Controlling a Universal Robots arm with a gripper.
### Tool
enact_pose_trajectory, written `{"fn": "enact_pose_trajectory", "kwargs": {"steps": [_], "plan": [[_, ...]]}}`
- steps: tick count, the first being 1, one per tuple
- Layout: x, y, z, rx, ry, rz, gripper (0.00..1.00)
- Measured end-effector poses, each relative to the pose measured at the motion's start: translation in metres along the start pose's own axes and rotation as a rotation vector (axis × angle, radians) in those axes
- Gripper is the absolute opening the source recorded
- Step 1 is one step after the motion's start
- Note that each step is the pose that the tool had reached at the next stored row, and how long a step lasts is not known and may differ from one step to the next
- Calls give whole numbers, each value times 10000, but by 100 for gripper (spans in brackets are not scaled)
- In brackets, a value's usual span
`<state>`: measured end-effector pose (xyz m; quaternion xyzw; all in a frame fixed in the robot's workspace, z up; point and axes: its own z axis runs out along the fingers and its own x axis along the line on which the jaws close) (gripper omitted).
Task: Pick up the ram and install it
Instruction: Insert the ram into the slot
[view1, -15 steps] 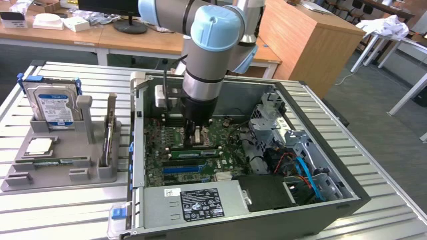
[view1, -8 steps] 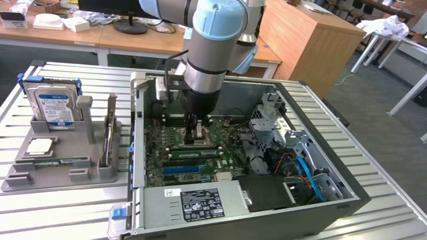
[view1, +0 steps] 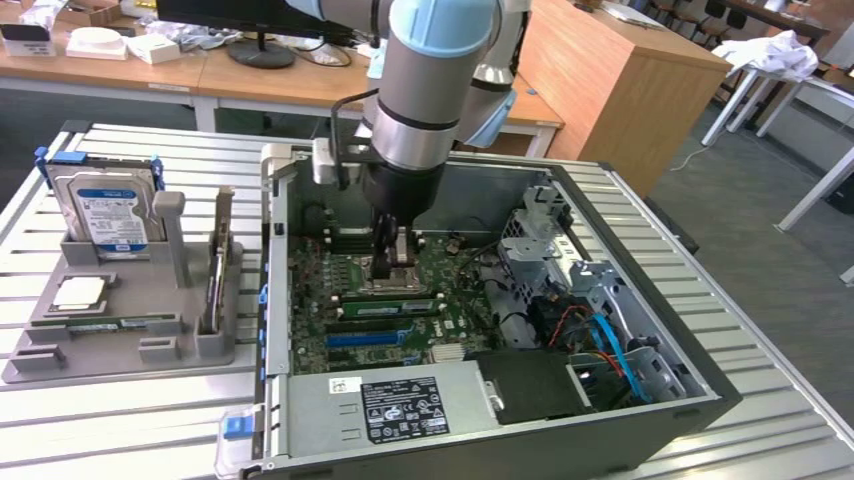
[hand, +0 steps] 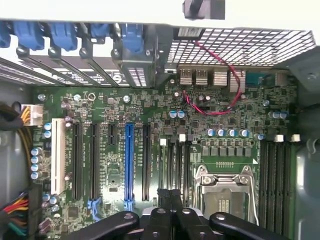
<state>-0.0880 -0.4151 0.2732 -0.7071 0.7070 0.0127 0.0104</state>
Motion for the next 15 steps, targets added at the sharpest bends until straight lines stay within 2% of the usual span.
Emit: {"fn": "enact_pose_trajectory", "kwargs": {"steps": [15], "plan": [[-11,1,-329,0,1,-1,10]]}}
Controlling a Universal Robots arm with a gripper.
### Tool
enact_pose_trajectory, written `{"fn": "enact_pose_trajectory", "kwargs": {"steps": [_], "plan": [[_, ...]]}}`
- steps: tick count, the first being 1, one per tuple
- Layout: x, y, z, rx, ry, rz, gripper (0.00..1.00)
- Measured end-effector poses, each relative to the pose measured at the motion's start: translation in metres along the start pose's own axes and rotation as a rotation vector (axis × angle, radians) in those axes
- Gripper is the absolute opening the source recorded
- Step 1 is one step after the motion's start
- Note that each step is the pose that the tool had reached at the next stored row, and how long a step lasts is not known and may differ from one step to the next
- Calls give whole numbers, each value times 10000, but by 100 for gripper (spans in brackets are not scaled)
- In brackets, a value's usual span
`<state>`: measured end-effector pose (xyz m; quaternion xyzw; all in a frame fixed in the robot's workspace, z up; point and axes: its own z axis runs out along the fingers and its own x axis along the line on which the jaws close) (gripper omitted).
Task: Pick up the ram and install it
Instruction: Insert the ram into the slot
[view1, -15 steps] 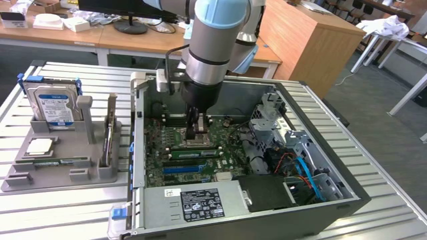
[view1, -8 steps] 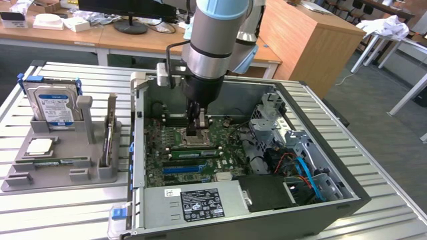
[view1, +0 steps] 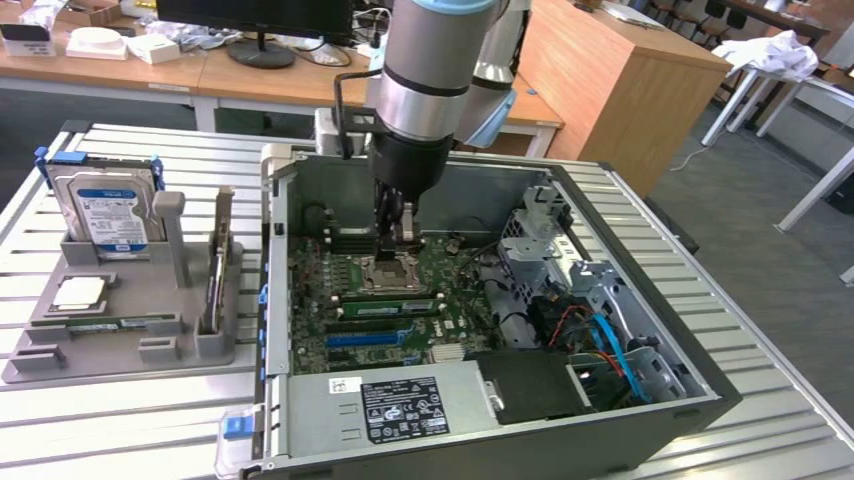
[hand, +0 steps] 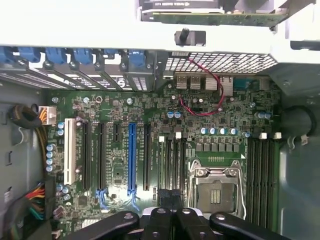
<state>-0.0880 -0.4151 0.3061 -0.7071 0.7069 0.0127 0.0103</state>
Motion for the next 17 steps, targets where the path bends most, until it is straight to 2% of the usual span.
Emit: {"fn": "enact_pose_trajectory", "kwargs": {"steps": [7,17], "plan": [[-4,0,-125,1,-1,0,10],[-7,1,-227,2,-3,0,10]]}}
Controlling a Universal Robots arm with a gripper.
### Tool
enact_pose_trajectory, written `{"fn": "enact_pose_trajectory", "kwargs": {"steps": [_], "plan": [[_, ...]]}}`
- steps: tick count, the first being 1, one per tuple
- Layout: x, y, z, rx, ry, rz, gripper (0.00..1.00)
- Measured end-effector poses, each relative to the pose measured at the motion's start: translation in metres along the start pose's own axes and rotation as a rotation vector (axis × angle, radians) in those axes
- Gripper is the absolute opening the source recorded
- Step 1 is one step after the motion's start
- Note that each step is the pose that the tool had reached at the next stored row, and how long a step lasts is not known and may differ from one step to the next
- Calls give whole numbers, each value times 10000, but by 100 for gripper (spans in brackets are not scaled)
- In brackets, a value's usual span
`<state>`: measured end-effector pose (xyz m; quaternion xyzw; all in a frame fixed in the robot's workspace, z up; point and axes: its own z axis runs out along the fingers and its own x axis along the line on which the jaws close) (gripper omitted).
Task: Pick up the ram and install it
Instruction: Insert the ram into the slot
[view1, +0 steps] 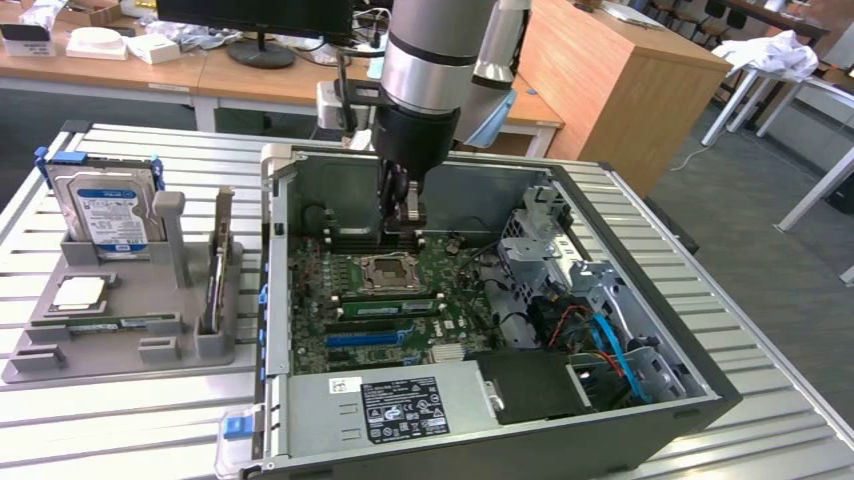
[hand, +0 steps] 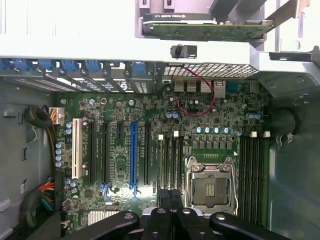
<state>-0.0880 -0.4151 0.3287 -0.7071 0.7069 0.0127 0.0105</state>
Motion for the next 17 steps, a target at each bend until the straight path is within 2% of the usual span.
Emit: {"fn": "enact_pose_trajectory", "kwargs": {"steps": [8,17], "plan": [[0,-15,-2,-3,4,-2,10],[0,-172,-2,-2,-5,-1,10]]}}
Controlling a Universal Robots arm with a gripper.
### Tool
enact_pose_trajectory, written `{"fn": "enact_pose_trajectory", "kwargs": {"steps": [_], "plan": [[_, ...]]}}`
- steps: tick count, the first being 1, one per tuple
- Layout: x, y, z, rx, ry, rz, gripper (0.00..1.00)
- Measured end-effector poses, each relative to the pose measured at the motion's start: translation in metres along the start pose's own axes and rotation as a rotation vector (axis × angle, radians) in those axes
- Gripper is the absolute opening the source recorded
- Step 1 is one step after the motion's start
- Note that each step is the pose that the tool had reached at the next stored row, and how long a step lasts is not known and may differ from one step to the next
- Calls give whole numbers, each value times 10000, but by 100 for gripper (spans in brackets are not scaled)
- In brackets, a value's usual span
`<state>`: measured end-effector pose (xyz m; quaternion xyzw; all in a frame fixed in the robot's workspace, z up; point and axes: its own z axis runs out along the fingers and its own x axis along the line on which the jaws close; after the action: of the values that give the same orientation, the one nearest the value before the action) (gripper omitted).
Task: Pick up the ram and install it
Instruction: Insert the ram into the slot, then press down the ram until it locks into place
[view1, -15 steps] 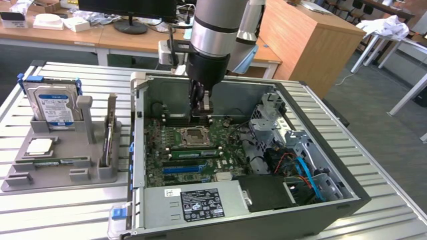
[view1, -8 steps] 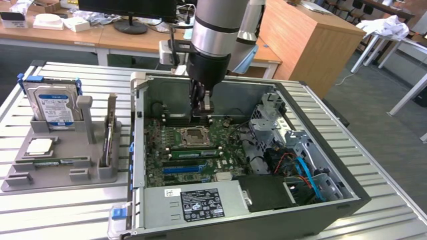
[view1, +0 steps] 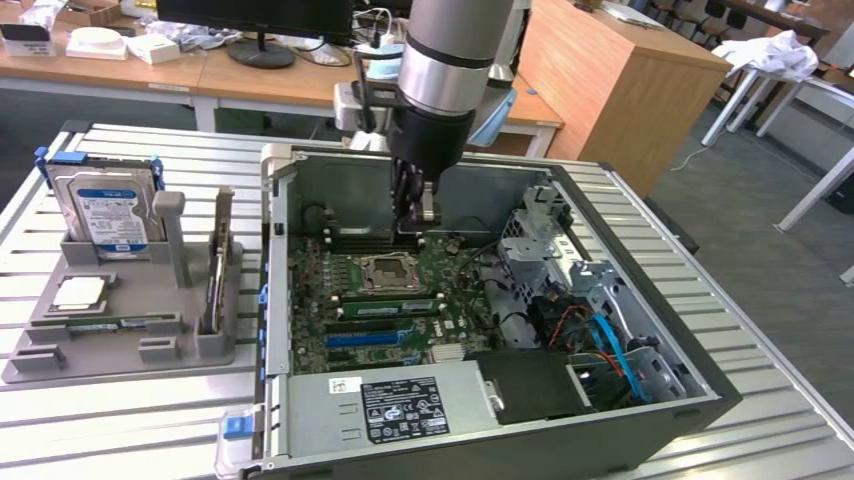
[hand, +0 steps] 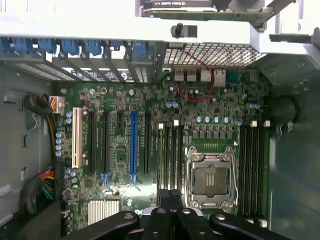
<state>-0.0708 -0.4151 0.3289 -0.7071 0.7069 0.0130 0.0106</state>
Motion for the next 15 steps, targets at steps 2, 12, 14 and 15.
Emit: {"fn": "enact_pose_trajectory", "kwargs": {"steps": [2,12,14,15], "plan": [[0,-37,0,0,-3,1,10],[1,-180,-1,0,-6,1,10],[0,-180,0,1,-6,1,10],[0,-180,0,1,-7,1,10]]}}
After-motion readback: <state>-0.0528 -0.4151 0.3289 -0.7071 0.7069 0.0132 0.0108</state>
